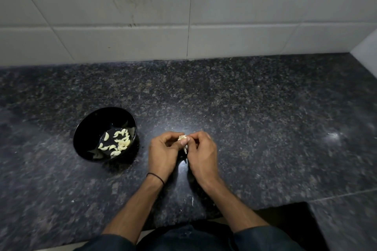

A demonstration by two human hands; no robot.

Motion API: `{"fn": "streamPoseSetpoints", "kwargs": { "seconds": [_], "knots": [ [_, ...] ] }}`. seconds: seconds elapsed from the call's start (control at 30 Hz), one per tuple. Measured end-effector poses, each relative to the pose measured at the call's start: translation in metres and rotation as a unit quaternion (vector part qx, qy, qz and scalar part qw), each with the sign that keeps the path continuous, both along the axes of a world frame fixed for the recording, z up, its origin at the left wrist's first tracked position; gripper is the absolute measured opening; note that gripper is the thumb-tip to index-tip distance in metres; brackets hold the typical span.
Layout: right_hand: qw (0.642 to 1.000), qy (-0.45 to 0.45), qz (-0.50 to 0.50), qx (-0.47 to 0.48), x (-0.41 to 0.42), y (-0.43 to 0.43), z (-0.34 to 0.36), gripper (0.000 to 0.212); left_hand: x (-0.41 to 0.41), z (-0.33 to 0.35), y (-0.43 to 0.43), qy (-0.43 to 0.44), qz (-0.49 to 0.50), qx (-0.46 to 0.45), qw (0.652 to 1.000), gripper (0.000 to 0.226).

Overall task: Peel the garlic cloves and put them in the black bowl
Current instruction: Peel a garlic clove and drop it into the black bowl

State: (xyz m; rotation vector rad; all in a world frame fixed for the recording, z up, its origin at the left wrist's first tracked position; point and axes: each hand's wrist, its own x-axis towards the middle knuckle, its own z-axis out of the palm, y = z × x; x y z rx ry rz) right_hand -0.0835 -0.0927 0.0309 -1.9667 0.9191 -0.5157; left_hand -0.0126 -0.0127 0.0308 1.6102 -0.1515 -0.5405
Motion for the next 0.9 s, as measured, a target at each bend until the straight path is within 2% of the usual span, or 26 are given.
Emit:
{"fn": "streamPoseSetpoints", "kwargs": {
  "seconds": [0.2, 0.33, 0.43, 0.63, 0.73, 0.8, 0.9],
  "knots": [
    [1.000, 0.012, 0.001, -0.011, -0.002, 0.002, 0.005, 0.011, 0.000, 0.002, 0.001, -0.005, -0.009, 0.007, 1.000, 0.010],
    [0.997, 0.049, 0.044, -0.028, -0.004, 0.002, 0.012, 0.010, 0.000, 0.002, 0.005, -0.029, -0.032, 0.026, 0.999, 0.012],
    [0.992, 0.091, 0.065, -0.055, -0.003, 0.002, 0.015, 0.010, -0.001, 0.005, 0.009, -0.106, -0.048, 0.078, 0.990, 0.012],
    [0.985, 0.143, 0.075, -0.064, -0.002, 0.006, 0.020, 0.002, -0.003, 0.003, 0.015, -0.258, -0.071, 0.153, 0.951, 0.012],
    [0.976, 0.180, 0.082, -0.089, 0.000, 0.007, 0.022, 0.010, -0.004, 0.005, 0.015, -0.313, -0.078, 0.172, 0.931, 0.012],
    [0.970, 0.202, 0.083, -0.109, 0.002, 0.008, 0.022, 0.017, -0.005, 0.007, 0.015, -0.303, -0.073, 0.179, 0.933, 0.012],
    [0.964, 0.219, 0.077, -0.131, 0.003, 0.011, 0.019, 0.022, -0.007, 0.008, 0.014, -0.204, -0.068, 0.180, 0.960, 0.012]
  ]
}}
